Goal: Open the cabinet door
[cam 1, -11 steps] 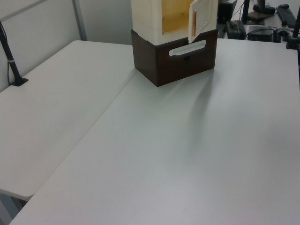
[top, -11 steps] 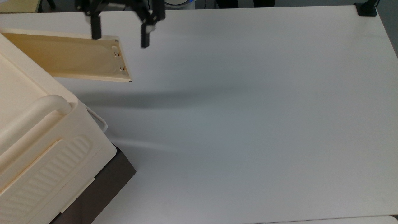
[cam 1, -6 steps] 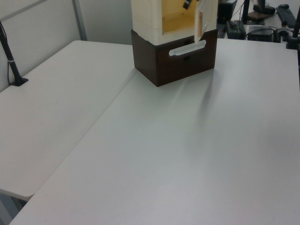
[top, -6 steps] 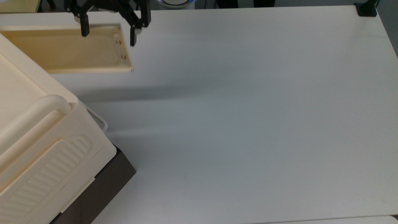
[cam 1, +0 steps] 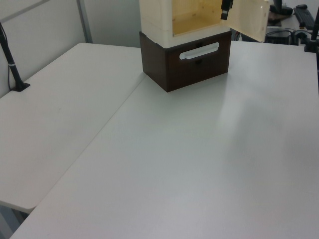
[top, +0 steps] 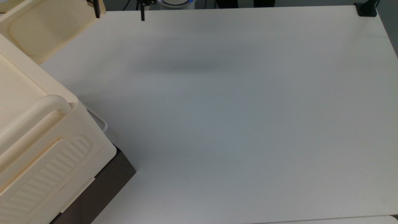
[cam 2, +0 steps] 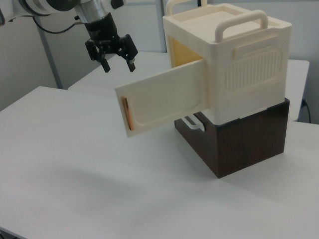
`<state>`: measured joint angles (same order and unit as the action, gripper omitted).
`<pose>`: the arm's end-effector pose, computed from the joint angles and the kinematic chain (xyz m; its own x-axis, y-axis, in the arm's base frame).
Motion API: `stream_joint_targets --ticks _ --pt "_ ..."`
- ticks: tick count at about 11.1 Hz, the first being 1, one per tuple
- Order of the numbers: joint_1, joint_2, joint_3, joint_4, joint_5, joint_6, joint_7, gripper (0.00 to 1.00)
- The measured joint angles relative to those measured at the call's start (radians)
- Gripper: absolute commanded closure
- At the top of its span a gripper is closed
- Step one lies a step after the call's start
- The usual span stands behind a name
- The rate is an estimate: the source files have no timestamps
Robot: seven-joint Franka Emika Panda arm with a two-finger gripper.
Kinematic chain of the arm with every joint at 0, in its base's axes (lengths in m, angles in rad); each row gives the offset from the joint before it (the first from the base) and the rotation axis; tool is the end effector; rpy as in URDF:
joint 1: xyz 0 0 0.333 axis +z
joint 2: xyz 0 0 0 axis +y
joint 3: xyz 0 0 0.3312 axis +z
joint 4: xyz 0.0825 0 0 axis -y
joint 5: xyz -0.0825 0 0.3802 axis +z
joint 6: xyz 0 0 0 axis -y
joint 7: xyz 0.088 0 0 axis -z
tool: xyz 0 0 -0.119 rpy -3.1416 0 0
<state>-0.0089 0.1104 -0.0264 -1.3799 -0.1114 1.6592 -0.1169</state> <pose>0.5967 -0.0323 0.6641 0.9839 0.0916 0.1532 0.0714 -0.9886 0.1325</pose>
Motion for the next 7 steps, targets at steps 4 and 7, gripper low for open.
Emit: stream_joint_targets --ticks 4,7 --pt "0.058 0.001 0.005 -0.053 0.070 -0.019 0.136 0.00" --pt "0.092 -0.021 0.006 -0.138 0.070 -0.025 0.210 0.00"
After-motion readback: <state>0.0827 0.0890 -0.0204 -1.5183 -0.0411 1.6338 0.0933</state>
